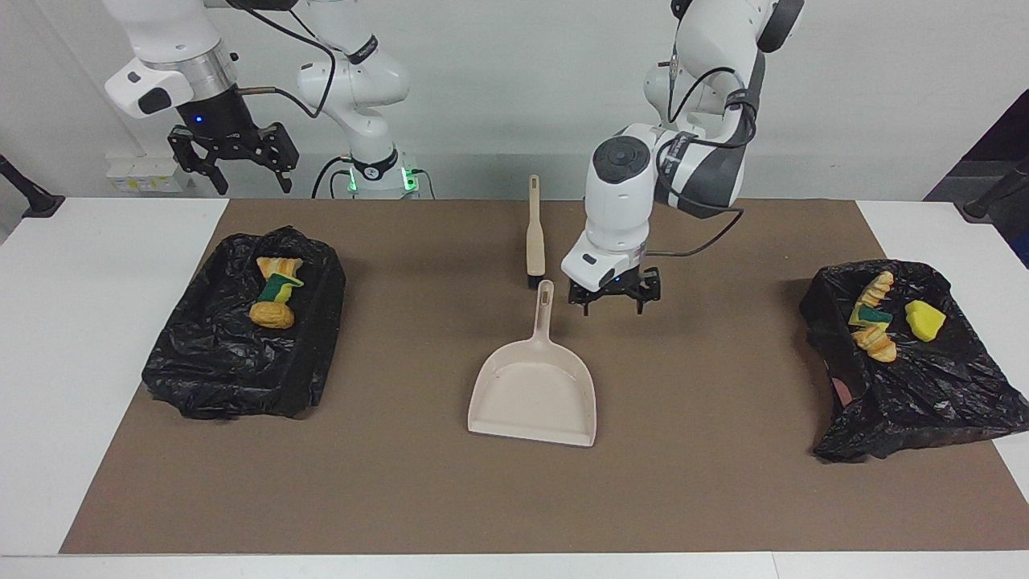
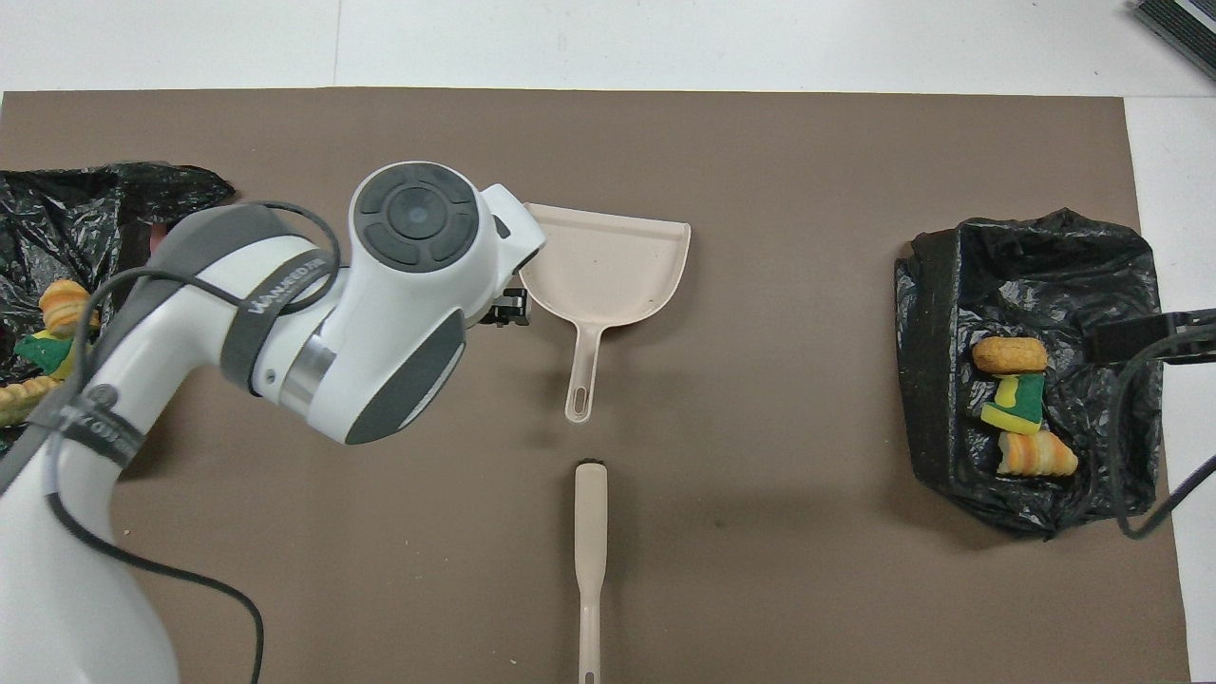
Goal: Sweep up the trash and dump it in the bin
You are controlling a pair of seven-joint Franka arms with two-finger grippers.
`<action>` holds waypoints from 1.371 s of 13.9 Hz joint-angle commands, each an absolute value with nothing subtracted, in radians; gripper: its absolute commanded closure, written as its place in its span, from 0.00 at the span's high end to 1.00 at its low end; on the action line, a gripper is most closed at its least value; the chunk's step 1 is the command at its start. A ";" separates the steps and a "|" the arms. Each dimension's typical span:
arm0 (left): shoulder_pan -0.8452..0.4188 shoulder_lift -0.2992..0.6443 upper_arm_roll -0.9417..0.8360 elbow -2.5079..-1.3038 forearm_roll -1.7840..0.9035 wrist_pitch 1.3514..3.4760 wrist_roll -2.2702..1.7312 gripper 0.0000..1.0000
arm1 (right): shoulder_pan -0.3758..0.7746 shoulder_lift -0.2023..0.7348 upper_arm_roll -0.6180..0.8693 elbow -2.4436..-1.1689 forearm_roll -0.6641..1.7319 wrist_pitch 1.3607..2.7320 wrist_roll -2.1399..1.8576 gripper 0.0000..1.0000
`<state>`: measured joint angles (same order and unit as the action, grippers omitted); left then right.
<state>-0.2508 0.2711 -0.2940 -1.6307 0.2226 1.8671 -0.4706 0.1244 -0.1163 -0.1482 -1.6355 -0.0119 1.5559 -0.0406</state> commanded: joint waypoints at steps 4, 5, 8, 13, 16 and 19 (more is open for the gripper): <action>-0.268 0.036 -0.065 -1.703 0.057 1.729 -0.140 1.00 | 0.114 -0.123 -0.144 -1.635 0.005 1.534 -0.071 1.00; -0.268 0.006 -0.034 -1.700 0.040 1.695 -0.080 1.00 | 0.115 -0.123 -0.144 -1.635 0.005 1.534 -0.071 1.00; -0.258 -0.073 0.053 -1.683 0.006 1.631 0.018 1.00 | 0.115 -0.123 -0.144 -1.634 0.005 1.534 -0.071 1.00; -0.191 -0.080 0.123 -1.554 -0.034 1.506 0.078 1.00 | 0.114 -0.123 -0.144 -1.635 0.005 1.534 -0.071 1.00; -0.144 -0.026 0.109 -1.462 -0.034 1.451 0.106 1.00 | 0.114 -0.123 -0.144 -1.635 0.005 1.534 -0.071 1.00; -0.114 0.002 0.091 -1.400 -0.026 1.417 0.141 1.00 | 0.114 -0.123 -0.144 -1.635 0.005 1.534 -0.071 1.00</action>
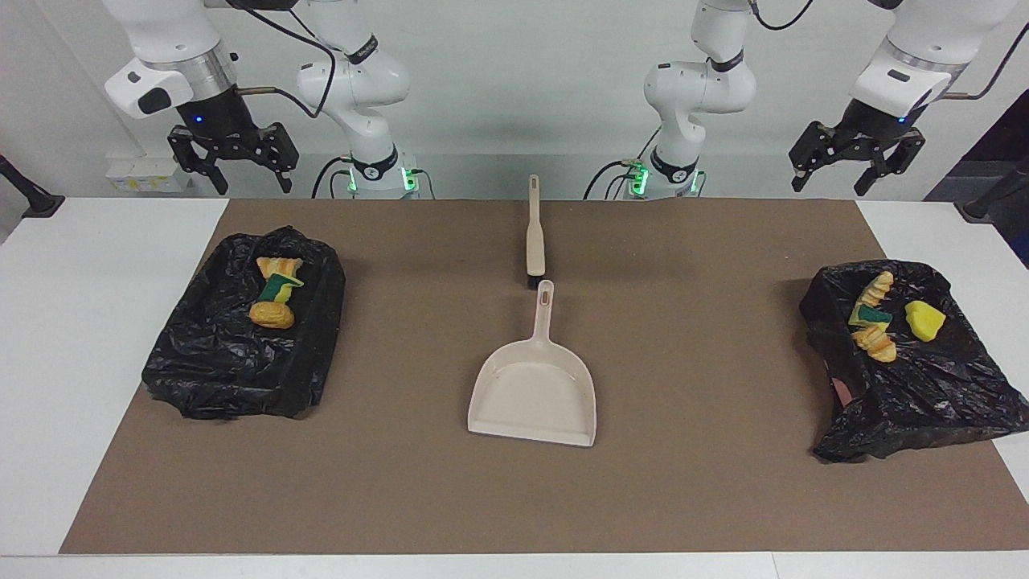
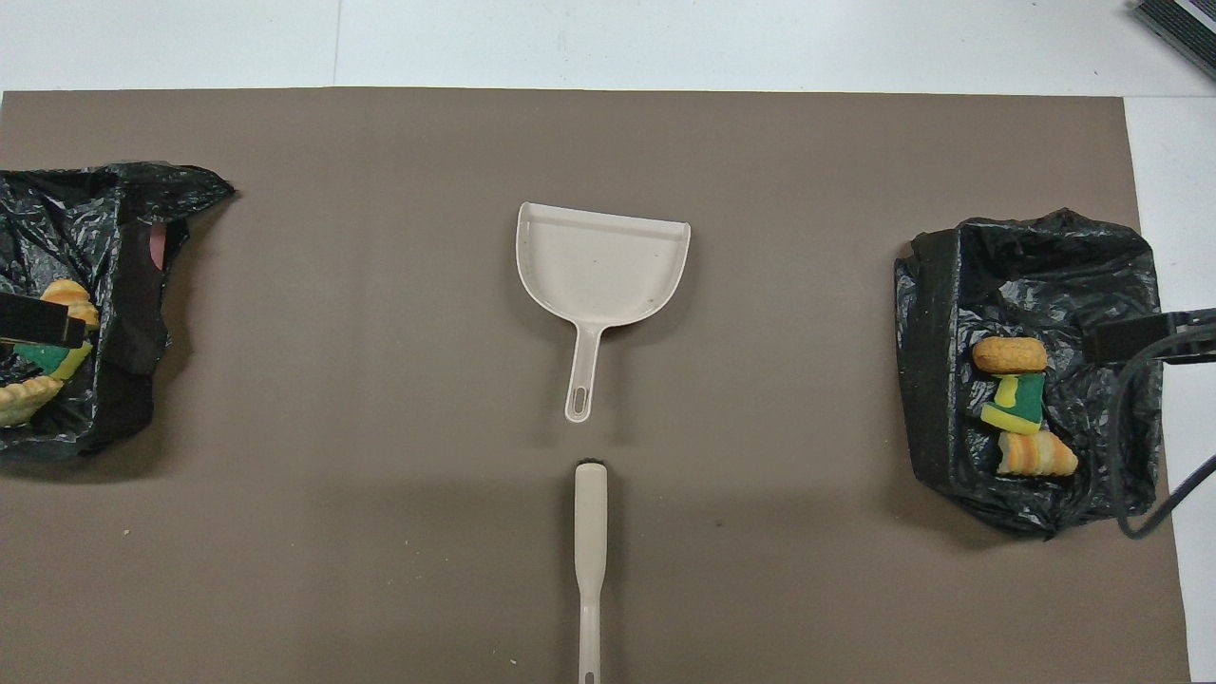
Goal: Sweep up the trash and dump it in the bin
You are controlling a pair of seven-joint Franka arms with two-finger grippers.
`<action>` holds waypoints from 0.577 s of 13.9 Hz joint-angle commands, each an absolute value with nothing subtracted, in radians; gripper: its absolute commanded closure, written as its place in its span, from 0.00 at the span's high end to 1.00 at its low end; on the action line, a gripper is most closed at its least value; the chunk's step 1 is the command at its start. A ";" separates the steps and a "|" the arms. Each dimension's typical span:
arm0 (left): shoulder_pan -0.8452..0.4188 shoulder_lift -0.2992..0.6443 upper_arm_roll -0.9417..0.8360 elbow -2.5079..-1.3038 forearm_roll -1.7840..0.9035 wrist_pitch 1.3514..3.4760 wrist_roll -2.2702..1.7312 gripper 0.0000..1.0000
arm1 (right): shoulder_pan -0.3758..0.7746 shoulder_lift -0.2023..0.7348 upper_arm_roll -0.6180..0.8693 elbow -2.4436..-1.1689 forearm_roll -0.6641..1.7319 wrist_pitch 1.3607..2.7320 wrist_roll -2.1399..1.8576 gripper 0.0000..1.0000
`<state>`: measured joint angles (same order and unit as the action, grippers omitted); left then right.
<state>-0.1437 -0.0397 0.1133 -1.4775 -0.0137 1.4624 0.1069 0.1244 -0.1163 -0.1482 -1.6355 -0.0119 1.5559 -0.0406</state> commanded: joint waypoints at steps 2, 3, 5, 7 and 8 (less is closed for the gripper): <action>-0.091 -0.006 0.071 -1.408 -0.032 1.430 0.132 1.00 | 0.115 -0.123 -0.144 -1.635 0.005 1.534 -0.071 1.00; -0.084 -0.015 0.063 -1.417 -0.034 1.431 0.127 1.00 | 0.114 -0.123 -0.144 -1.635 0.005 1.534 -0.071 1.00; -0.077 -0.021 0.051 -1.430 -0.034 1.431 0.133 1.00 | 0.114 -0.123 -0.144 -1.635 0.005 1.534 -0.071 1.00; -0.045 -0.021 0.011 -1.430 -0.034 1.430 0.129 1.00 | 0.115 -0.123 -0.144 -1.635 0.005 1.534 -0.071 1.00; -0.038 -0.023 -0.006 -1.433 -0.034 1.430 0.129 1.00 | 0.114 -0.123 -0.144 -1.635 0.005 1.534 -0.071 1.00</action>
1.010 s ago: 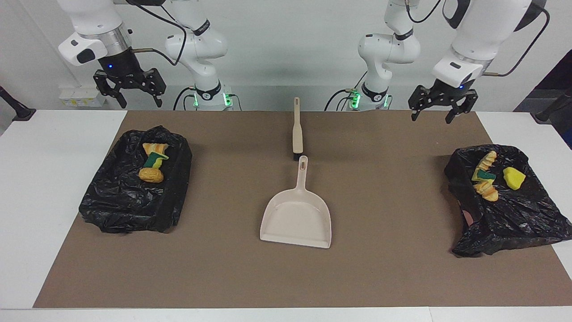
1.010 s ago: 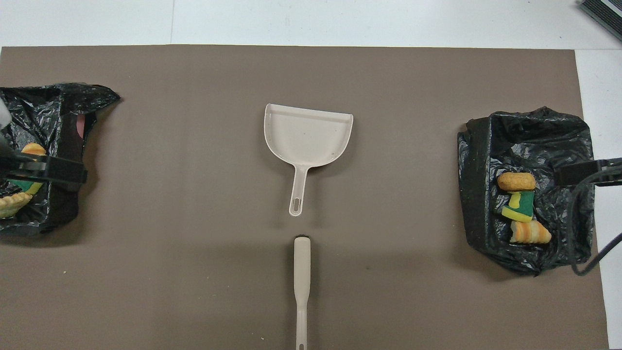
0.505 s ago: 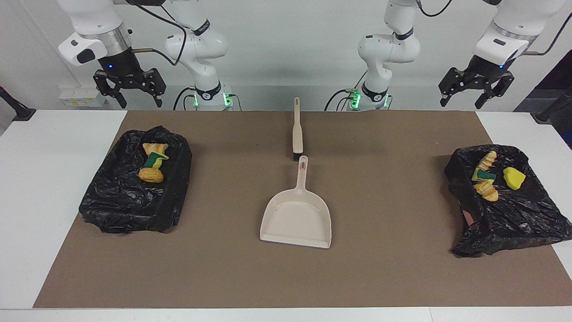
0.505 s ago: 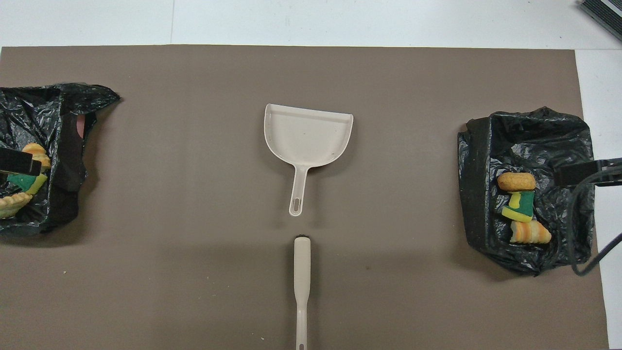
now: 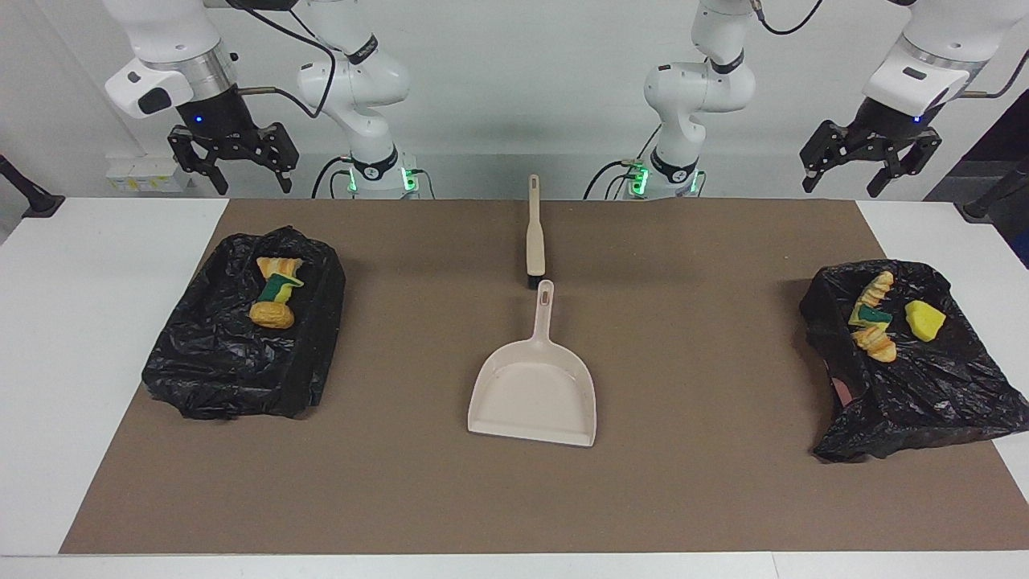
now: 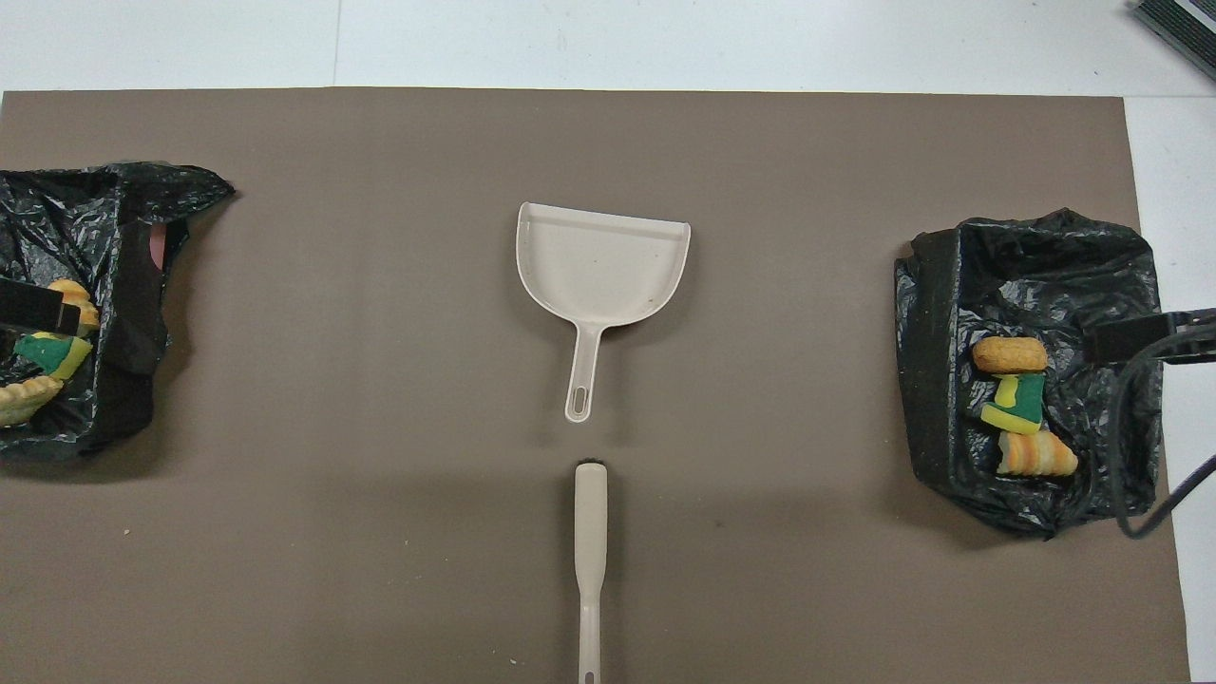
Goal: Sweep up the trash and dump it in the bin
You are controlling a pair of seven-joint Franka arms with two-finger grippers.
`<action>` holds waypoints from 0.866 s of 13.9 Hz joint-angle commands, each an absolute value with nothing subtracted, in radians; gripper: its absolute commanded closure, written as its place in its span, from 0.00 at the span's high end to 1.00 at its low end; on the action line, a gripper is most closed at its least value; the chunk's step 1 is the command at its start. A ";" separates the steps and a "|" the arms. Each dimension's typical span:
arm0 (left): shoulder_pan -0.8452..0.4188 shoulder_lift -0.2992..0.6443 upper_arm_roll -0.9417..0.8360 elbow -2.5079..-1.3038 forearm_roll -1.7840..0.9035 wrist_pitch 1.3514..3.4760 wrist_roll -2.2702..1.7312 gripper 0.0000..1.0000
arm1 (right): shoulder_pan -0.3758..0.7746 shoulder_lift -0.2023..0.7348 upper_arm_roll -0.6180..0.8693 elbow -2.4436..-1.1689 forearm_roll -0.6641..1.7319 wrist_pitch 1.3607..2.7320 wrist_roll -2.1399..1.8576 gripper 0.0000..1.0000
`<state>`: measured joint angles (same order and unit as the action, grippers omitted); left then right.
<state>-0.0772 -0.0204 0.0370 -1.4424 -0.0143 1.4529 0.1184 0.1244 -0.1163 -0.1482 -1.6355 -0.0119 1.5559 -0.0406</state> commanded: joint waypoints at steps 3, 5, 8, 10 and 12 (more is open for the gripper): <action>-0.040 -0.026 -0.006 -1.437 -0.034 1.428 0.129 1.00 | 0.114 -0.123 -0.144 -1.635 0.005 1.534 -0.071 1.00; -0.041 -0.031 -0.006 -1.446 -0.034 1.425 0.129 1.00 | 0.114 -0.123 -0.144 -1.635 0.005 1.534 -0.071 1.00; -0.043 -0.051 -0.006 -1.476 -0.025 1.431 0.130 1.00 | 0.115 -0.123 -0.144 -1.635 0.005 1.534 -0.071 1.00; -0.041 -0.054 -0.005 -1.480 -0.023 1.431 0.129 1.00 | 0.114 -0.123 -0.144 -1.635 0.005 1.534 -0.071 1.00; -0.041 -0.054 -0.005 -1.480 -0.023 1.431 0.100 1.00 | 0.114 -0.123 -0.144 -1.635 0.005 1.534 -0.071 1.00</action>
